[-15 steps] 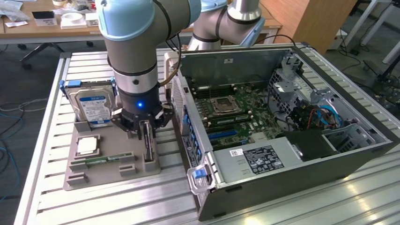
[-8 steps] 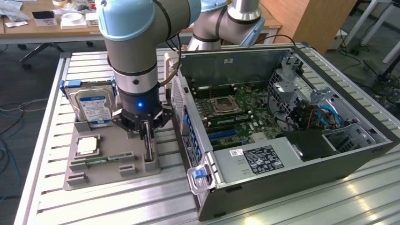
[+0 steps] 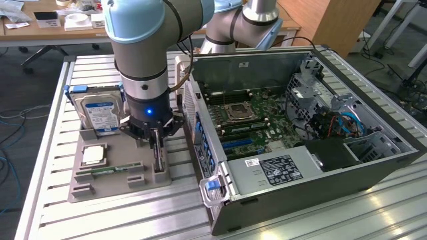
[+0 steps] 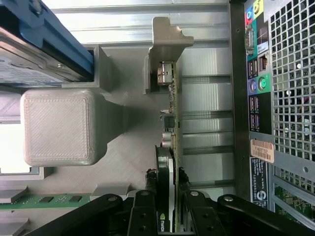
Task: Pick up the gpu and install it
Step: 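Pick up the gpu and move the gpu toward the slot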
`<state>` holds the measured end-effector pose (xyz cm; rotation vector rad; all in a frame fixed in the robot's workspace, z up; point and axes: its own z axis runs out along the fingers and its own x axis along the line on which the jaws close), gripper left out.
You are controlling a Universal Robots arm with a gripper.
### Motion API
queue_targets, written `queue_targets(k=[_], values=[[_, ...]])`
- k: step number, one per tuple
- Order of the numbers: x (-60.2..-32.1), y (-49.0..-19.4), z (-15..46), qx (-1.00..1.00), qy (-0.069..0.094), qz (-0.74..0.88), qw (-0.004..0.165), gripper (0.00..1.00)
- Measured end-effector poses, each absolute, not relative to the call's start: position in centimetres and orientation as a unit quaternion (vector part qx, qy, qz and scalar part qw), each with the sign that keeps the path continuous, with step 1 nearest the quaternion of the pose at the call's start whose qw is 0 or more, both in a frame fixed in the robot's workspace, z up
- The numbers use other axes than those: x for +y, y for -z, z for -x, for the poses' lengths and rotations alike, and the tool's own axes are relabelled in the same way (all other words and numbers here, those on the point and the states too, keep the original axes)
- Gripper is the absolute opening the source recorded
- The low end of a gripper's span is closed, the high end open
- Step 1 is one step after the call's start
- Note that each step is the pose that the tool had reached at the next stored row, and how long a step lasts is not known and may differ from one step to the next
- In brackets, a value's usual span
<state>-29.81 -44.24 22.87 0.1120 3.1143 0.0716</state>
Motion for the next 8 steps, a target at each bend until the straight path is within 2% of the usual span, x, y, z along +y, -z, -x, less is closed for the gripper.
queue_targets(k=[8], values=[[-44.24, -22.87, 29.8, 0.999, -0.023, -0.036, 0.012, 0.27]])
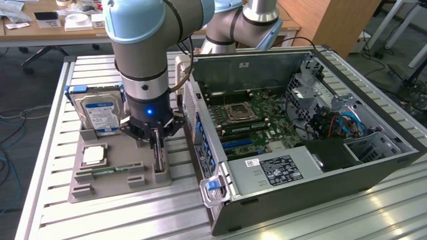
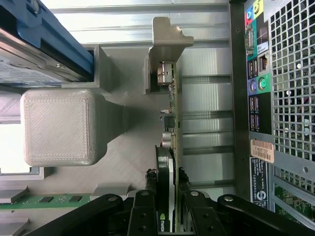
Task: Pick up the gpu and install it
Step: 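Pick up the gpu and move the gpu toward the slot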
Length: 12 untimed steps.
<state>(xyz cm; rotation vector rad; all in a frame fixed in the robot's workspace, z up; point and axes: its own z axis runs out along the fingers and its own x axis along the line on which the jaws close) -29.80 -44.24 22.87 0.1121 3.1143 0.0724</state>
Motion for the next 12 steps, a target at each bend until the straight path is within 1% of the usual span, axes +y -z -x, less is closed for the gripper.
queue_targets(k=[12], values=[[-44.24, -22.86, 29.8, 0.999, -0.026, -0.031, 0.012, 0.27]])
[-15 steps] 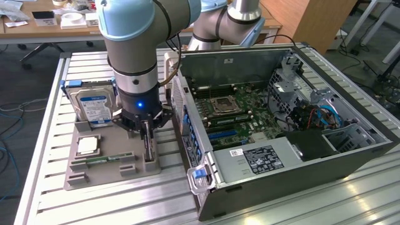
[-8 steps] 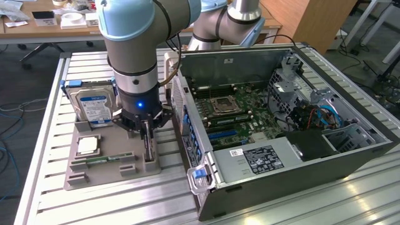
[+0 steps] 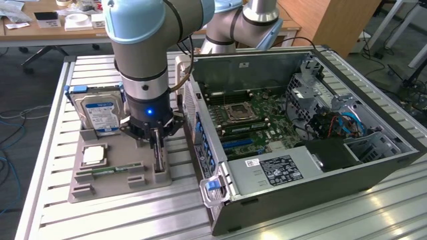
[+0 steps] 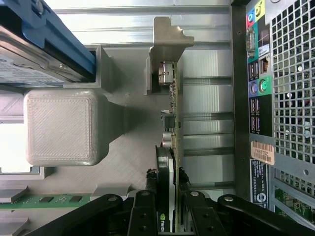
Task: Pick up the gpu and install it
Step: 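Pick up the gpu and move the gpu toward the slot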
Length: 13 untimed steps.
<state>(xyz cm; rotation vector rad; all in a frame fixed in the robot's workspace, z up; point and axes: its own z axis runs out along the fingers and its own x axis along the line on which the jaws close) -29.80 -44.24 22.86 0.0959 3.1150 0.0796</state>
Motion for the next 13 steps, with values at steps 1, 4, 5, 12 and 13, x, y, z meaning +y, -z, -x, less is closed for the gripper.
queue_targets(k=[1, 4, 5, 12, 13], values=[[-44.2, -22.9, 29.8, 0.999, -0.026, -0.031, 0.012, 0.27], [-44.2, -23.0, 29.8, 0.999, -0.026, -0.031, 0.012, 0.27], [-44.2, -23.2, 29.8, 0.999, -0.027, -0.031, 0.012, 0.27], [-44.2, -24.3, 29.8, 0.999, -0.031, -0.031, 0.012, 0.27], [-44.2, -24.5, 29.8, 0.999, -0.032, -0.031, 0.012, 0.27]])
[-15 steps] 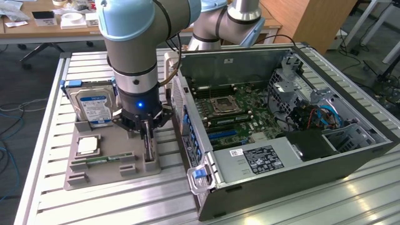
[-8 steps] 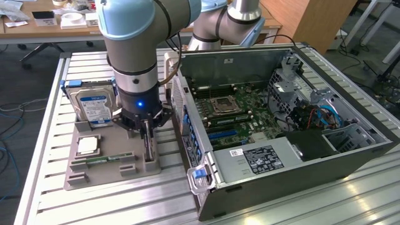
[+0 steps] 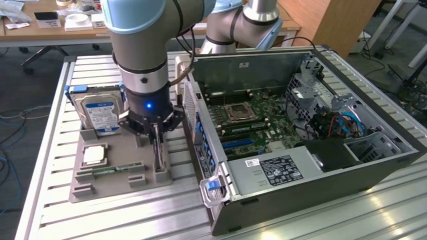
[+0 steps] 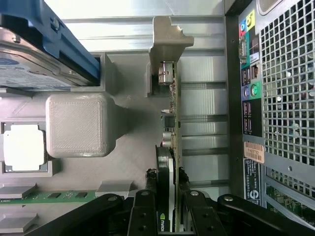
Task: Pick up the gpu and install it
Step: 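Pick up the gpu and move the gpu toward the slot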
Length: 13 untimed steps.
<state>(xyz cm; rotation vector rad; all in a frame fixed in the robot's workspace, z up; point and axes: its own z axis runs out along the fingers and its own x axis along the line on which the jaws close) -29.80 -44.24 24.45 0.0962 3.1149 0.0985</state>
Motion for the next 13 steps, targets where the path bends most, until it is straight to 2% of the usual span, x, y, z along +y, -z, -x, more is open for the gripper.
queue_targets(k=[13], values=[[-44.2, -28.1, 29.8, 0.999, -0.033, -0.031, 0.012, 0.27]])
